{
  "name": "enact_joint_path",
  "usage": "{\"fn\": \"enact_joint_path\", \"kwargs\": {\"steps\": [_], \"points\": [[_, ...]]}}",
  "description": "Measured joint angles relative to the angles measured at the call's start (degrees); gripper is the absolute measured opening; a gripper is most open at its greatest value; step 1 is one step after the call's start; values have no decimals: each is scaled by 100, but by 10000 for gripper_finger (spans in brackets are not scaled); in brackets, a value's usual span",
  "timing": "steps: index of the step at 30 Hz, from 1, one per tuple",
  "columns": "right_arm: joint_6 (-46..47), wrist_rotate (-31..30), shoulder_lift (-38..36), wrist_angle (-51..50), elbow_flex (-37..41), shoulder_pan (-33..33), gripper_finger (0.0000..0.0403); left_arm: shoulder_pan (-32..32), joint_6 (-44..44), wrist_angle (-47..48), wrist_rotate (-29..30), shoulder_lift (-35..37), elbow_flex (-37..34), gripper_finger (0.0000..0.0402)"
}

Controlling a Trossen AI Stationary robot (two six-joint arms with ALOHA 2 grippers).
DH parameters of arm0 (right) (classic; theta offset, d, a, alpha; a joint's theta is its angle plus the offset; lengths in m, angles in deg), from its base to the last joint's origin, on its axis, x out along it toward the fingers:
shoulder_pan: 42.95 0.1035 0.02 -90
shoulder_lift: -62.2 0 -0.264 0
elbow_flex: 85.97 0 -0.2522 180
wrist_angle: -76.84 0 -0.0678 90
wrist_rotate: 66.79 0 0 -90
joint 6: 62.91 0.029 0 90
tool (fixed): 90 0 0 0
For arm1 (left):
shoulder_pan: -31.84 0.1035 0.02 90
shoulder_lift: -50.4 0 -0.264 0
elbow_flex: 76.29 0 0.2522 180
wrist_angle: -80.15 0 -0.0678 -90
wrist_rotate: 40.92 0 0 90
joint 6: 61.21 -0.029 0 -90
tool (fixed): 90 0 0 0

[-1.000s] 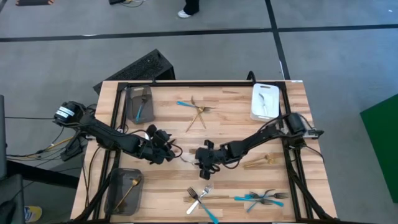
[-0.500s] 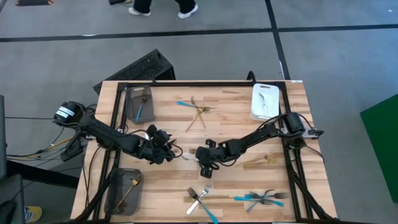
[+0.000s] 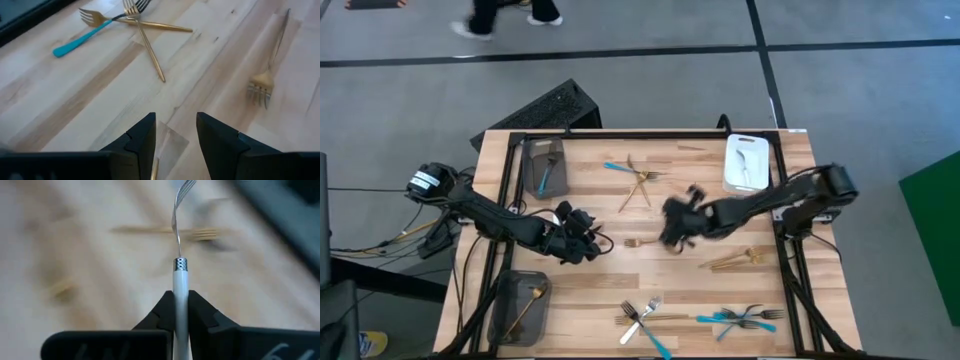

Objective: Sort silverware by color (type)
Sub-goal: Put the white fork into the white bin, then put the blue fork into the top black bin

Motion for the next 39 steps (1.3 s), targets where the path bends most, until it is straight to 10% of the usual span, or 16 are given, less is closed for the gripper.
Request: {"fn": "enact_joint_path", "kwargs": {"steps": [16, 26, 39], "points": [[998, -340, -3537, -1210, 2641, -3041, 43, 42, 4, 110, 327, -2, 2, 130], [436, 245, -3496, -1273, 2655, -4331, 70, 260, 172, 122, -40, -2, 2, 130], [269, 460, -3276, -1132, 2655, -4094, 226, 260, 227, 133, 47, -2, 2, 130]]}}
